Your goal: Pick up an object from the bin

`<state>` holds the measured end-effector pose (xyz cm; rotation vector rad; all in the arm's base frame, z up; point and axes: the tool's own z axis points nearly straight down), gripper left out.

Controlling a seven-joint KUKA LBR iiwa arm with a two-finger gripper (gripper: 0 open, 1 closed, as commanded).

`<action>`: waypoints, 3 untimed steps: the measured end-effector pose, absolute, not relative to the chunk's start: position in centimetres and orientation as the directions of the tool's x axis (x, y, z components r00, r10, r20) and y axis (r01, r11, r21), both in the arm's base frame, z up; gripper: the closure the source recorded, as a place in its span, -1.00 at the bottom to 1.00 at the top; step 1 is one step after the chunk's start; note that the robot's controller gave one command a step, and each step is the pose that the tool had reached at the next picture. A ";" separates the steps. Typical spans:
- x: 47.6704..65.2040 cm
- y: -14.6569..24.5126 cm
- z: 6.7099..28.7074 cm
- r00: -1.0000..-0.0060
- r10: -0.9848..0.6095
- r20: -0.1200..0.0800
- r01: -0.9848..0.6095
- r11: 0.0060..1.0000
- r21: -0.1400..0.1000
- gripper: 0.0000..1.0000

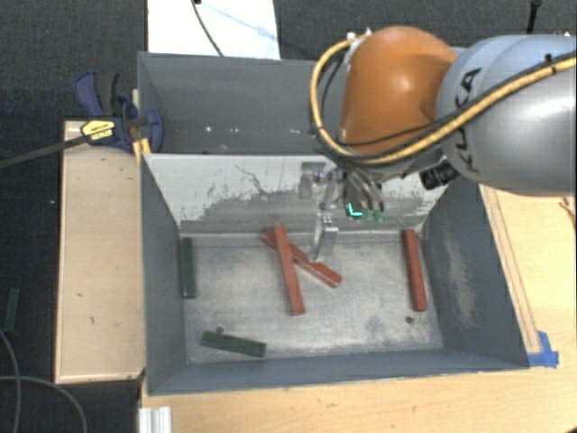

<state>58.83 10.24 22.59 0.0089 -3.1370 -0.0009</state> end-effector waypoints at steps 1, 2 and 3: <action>58.6 4.7 14.3 -0.975 -0.223 0.002 -0.223 0.975 -0.001 -1.00; 57.9 4.4 6.9 -0.905 -0.426 0.000 -0.426 0.905 0.001 -1.00; 58.2 4.5 7.3 -0.907 -0.421 -0.007 -0.421 0.907 0.000 1.00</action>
Offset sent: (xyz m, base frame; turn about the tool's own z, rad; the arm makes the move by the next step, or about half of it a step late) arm -0.0016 -0.0542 -0.0822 -0.2226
